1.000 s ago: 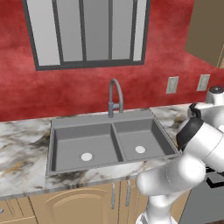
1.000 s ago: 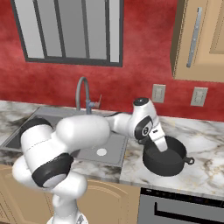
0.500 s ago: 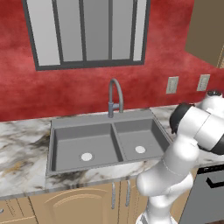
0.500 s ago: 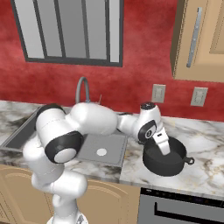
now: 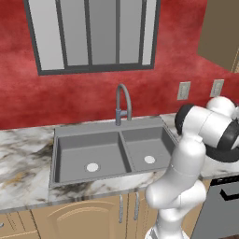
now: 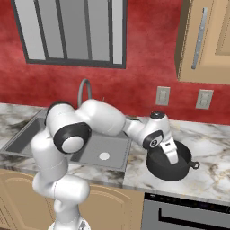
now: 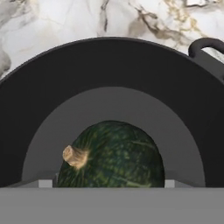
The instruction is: Dump the squash from the pot into the sink. Then turn on the water and wash the squash. Then turn off the water and put the squash back in the pot.
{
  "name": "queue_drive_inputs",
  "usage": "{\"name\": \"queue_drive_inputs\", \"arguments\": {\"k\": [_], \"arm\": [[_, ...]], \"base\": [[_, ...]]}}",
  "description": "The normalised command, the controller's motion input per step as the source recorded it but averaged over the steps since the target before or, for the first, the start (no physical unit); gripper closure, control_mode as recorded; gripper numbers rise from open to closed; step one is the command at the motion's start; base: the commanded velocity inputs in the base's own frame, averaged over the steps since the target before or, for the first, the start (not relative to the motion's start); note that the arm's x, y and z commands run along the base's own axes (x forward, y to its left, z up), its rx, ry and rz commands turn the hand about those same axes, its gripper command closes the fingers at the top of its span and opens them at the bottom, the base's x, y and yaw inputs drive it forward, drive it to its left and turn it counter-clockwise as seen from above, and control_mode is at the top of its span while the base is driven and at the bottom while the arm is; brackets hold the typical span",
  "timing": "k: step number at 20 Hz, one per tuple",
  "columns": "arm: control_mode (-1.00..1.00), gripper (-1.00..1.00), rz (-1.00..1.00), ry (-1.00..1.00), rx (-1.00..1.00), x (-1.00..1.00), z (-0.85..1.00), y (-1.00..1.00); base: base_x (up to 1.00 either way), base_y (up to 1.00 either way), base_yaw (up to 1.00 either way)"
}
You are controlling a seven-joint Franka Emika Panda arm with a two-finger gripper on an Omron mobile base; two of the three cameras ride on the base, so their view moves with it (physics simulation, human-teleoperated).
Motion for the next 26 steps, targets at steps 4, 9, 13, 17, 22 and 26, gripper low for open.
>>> {"name": "queue_drive_inputs", "arguments": {"k": [4, 9, 13, 17, 22, 26], "arm": [[-1.00, 1.00, 0.00, 0.00, 0.00, 0.07, -0.29, -0.13], [-1.00, 1.00, 0.00, 0.00, 0.00, 0.14, -0.25, -0.07], [-1.00, 1.00, 0.00, 0.00, 0.01, 0.22, -0.20, -0.06], [-1.00, -1.00, 0.00, 0.00, 0.02, 0.26, -0.16, -0.02], [-1.00, -1.00, 0.00, 0.00, 0.01, 0.20, -0.06, 0.00], [-1.00, -1.00, 0.00, 0.00, 0.00, 0.01, 0.00, -0.02]], "base": [[0.00, 0.00, 0.00], [0.00, 0.00, 0.00], [0.00, 0.00, 0.00], [0.00, 0.00, 0.00], [0.00, 0.00, 0.00], [0.00, 0.00, 0.00]]}}
